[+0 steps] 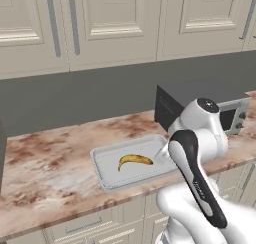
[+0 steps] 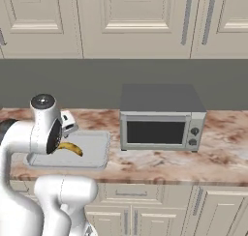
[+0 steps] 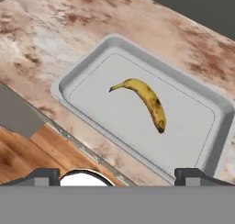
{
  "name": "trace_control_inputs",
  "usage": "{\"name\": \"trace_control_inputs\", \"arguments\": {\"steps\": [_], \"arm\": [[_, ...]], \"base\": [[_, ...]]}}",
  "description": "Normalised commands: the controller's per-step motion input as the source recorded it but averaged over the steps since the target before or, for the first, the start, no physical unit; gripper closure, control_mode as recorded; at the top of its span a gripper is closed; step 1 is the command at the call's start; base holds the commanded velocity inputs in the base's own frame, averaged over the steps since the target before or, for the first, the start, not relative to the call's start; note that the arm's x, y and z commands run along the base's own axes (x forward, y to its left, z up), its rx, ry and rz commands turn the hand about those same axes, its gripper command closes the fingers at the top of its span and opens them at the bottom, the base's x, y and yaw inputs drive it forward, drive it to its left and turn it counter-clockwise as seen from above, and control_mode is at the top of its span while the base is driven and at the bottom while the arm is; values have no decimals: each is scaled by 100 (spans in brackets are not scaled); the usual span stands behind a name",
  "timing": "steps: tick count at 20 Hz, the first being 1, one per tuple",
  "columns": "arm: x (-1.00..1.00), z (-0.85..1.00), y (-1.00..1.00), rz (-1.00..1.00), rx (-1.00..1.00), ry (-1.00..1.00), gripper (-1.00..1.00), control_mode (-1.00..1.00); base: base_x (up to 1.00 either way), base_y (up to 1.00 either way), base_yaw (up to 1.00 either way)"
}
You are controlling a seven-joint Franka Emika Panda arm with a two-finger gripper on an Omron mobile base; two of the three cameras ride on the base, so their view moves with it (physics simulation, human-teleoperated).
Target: Pick the tangerine and banana from the fridge and place them inside the tupperware on the counter.
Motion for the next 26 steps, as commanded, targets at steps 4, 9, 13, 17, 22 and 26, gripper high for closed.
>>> {"name": "trace_control_inputs", "arguments": {"steps": [4,9,13,17,22,26], "arm": [[-70,72,0,-19,0,0,-100,-100],[-71,62,0,-20,0,0,-100,-100],[-77,47,0,-16,0,0,-100,-100],[-80,48,-5,-7,0,0,-100,-100],[-65,44,-13,-1,0,0,-100,-100],[-10,28,-20,0,0,0,-100,-100]], "base": [[0,0,0],[0,0,0],[0,0,0],[0,0,0],[0,0,0],[0,0,0]]}}
